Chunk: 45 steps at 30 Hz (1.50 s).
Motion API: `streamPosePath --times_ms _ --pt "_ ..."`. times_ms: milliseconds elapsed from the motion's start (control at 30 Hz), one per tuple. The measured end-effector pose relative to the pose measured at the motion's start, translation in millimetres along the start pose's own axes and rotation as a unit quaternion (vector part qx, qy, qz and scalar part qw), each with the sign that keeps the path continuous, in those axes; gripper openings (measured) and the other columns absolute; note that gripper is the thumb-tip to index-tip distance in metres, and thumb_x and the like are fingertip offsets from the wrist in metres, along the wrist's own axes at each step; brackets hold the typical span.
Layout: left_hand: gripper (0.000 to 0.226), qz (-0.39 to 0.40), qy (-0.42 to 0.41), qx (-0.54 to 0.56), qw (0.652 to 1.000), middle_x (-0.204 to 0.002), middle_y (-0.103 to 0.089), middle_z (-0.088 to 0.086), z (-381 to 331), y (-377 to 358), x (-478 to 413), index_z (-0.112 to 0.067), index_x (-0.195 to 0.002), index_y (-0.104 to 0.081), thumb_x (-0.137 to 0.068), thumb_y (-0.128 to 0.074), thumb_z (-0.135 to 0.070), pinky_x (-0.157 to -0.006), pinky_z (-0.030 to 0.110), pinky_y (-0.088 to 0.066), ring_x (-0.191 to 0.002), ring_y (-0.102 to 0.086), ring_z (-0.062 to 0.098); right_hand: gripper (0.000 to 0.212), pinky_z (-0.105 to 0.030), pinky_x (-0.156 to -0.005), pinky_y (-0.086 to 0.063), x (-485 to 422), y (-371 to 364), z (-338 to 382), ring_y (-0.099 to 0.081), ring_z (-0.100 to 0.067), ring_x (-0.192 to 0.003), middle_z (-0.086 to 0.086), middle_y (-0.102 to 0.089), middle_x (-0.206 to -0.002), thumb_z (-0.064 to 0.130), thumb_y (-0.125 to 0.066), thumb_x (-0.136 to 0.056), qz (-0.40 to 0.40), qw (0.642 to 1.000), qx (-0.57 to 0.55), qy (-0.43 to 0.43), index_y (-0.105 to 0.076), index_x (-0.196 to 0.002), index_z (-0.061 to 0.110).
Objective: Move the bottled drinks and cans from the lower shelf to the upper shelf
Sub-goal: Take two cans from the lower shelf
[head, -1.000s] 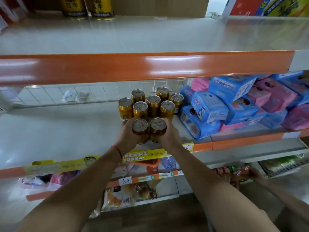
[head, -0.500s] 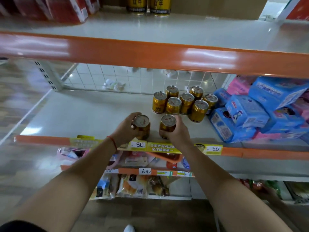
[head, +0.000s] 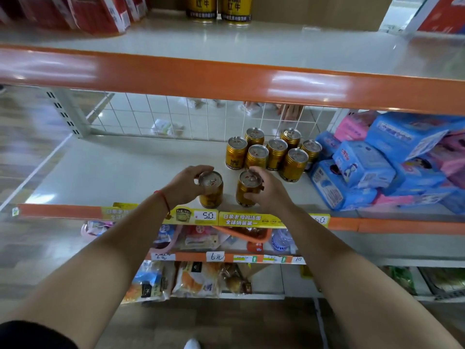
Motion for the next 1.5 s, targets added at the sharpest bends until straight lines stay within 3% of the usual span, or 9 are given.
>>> streamPosePath --times_ms 233,300,533,667,800,933,1000,1333,1500 --pt "0.063 0.018 0.013 0.03 0.999 -0.134 -0.059 0.013 0 -2 3 -0.009 -0.14 -0.051 -0.083 -0.075 -0.001 -0.099 0.026 -0.043 -0.126 -0.055 0.024 0.08 -0.027 -0.101 -0.037 -11 17 6 -0.045 -0.019 -0.134 -0.001 -0.051 -0.144 0.002 -0.079 -0.076 0.111 0.994 0.004 -0.023 -0.043 -0.145 0.023" --pt "0.064 0.016 0.015 0.036 0.999 -0.133 -0.06 0.013 -1 -3 4 -0.009 -0.14 -0.051 -0.082 -0.076 -0.002 -0.098 0.024 -0.043 -0.126 -0.055 0.023 0.081 -0.025 -0.099 -0.035 -13 24 10 -0.044 -0.018 -0.134 0.0 -0.049 -0.146 0.007 -0.08 -0.077 0.136 0.99 0.009 -0.031 -0.041 -0.147 0.022" --pt "0.07 -0.008 0.022 0.041 0.999 -0.136 -0.057 0.011 2 -5 8 -0.009 -0.142 -0.049 -0.079 -0.081 -0.014 -0.106 0.036 -0.045 -0.127 -0.054 0.023 0.075 -0.028 -0.094 -0.042 -17 13 15 -0.052 -0.02 -0.124 -0.004 -0.054 -0.139 0.029 -0.085 -0.074 0.065 0.997 0.043 -0.027 -0.049 -0.139 0.02" --pt "0.072 -0.024 0.04 0.06 0.997 -0.135 -0.058 0.009 5 -6 8 -0.008 -0.141 -0.049 -0.078 -0.083 -0.019 -0.105 0.039 -0.047 -0.126 -0.055 0.022 0.073 -0.031 -0.102 -0.042 -16 13 16 -0.049 -0.019 -0.129 -0.002 -0.052 -0.141 0.015 -0.08 -0.079 0.092 0.995 0.014 -0.028 -0.046 -0.143 0.021" --pt "0.068 -0.027 0.046 0.08 0.995 -0.129 -0.061 0.008 6 -7 9 -0.007 -0.136 -0.052 -0.077 -0.083 -0.018 -0.103 0.041 -0.049 -0.121 -0.058 0.021 0.076 -0.029 -0.099 -0.042 -17 15 18 -0.047 -0.02 -0.131 -0.003 -0.05 -0.142 0.003 -0.077 -0.079 0.156 0.987 -0.001 -0.042 -0.044 -0.144 0.024" --pt "0.073 -0.036 0.051 0.107 0.992 -0.129 -0.059 0.008 5 -7 12 -0.007 -0.139 -0.049 -0.076 -0.084 -0.015 -0.104 0.037 -0.048 -0.121 -0.057 0.019 0.086 -0.039 -0.104 -0.043 -17 9 17 -0.046 -0.025 -0.127 -0.007 -0.046 -0.137 0.038 -0.087 -0.069 0.067 0.993 0.06 -0.072 -0.044 -0.141 0.02" --pt "0.073 -0.039 0.048 0.121 0.991 -0.127 -0.06 0.008 6 -9 14 -0.006 -0.137 -0.049 -0.074 -0.085 -0.011 -0.102 0.035 -0.049 -0.12 -0.058 0.02 0.085 -0.039 -0.099 -0.046 -16 4 14 -0.049 -0.025 -0.121 -0.007 -0.049 -0.13 0.045 -0.087 -0.066 0.024 0.995 0.073 -0.07 -0.048 -0.136 0.017" --pt "0.057 -0.058 0.042 0.157 0.985 -0.114 -0.067 0.005 13 -10 13 -0.012 -0.12 -0.058 -0.071 -0.087 -0.013 -0.098 0.039 -0.054 -0.108 -0.065 0.021 0.077 -0.032 -0.097 -0.045 -13 15 11 -0.053 -0.019 -0.121 -0.001 -0.057 -0.133 0.019 -0.087 -0.07 0.079 0.995 -0.011 -0.052 -0.048 -0.136 0.022" --pt "0.057 -0.055 0.039 0.166 0.984 -0.114 -0.067 0.004 13 -12 11 -0.011 -0.122 -0.058 -0.073 -0.086 -0.011 -0.097 0.034 -0.053 -0.11 -0.064 0.02 0.072 -0.035 -0.098 -0.047 -10 18 5 -0.057 -0.017 -0.117 -0.001 -0.063 -0.126 0.025 -0.087 -0.071 0.09 0.991 -0.074 -0.064 -0.054 -0.134 0.02"
Point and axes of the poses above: each hand's wrist, its own x-axis away from the middle knuckle, its own y-axis out of the back of the hand, z = x × y, the point moved 3 cm from there along -x, towards the middle knuckle
